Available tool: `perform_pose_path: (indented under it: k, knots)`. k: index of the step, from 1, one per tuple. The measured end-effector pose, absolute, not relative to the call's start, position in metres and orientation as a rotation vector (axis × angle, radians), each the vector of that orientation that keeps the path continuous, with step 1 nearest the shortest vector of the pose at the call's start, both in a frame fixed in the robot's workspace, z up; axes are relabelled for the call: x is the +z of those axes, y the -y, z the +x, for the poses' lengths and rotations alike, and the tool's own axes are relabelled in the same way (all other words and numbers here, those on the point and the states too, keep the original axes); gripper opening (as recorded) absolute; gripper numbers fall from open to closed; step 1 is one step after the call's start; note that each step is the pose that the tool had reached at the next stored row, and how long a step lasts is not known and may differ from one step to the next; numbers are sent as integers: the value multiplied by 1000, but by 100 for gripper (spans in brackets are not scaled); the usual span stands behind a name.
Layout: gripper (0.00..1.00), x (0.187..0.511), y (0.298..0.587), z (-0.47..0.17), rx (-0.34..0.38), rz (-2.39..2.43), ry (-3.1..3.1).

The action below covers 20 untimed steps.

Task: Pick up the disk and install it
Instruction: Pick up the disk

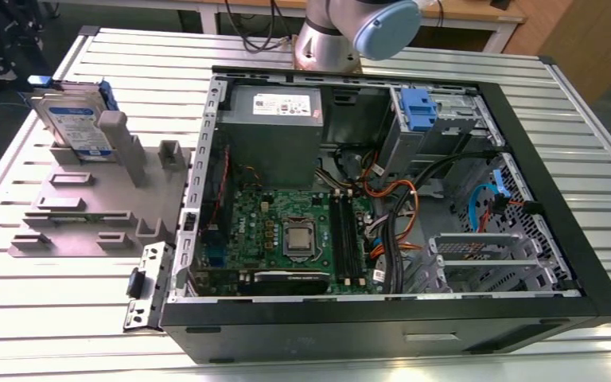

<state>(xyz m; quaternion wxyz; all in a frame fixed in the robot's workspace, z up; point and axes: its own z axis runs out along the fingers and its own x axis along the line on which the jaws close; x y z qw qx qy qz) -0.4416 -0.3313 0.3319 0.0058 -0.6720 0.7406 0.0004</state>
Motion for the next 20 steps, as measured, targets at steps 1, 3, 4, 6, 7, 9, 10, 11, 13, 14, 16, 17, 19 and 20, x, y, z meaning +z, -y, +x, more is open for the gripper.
perform_pose_path:
  k: [1,3,4,6,7,9,10,11,13,14,16,17,19,20]
  knots:
    - [53,331,331,-442,2,-2105,-2316]
    - [53,330,330,-443,2,-2109,-2312]
    - [53,329,329,-444,2,-2113,-2309]
    - [53,328,329,-444,2,-2124,-2299]
    - [53,327,329,-444,2,-2131,-2292]
    - [53,326,329,-444,2,-2144,-2280]
    - [53,326,329,-444,2,-2147,-2277]
    - [53,325,329,-444,2,-2148,-2276]
    - [53,323,329,-444,2,-2148,-2276]
    - [53,321,329,-444,2,-2148,-2276]
    - [53,320,329,-444,2,-2148,-2276]
    - [53,319,329,-444,2,-2148,-2276]
    - [53,319,329,-444,2,-2148,-2276]
    - [53,319,329,-444,2,-2148,-2276]
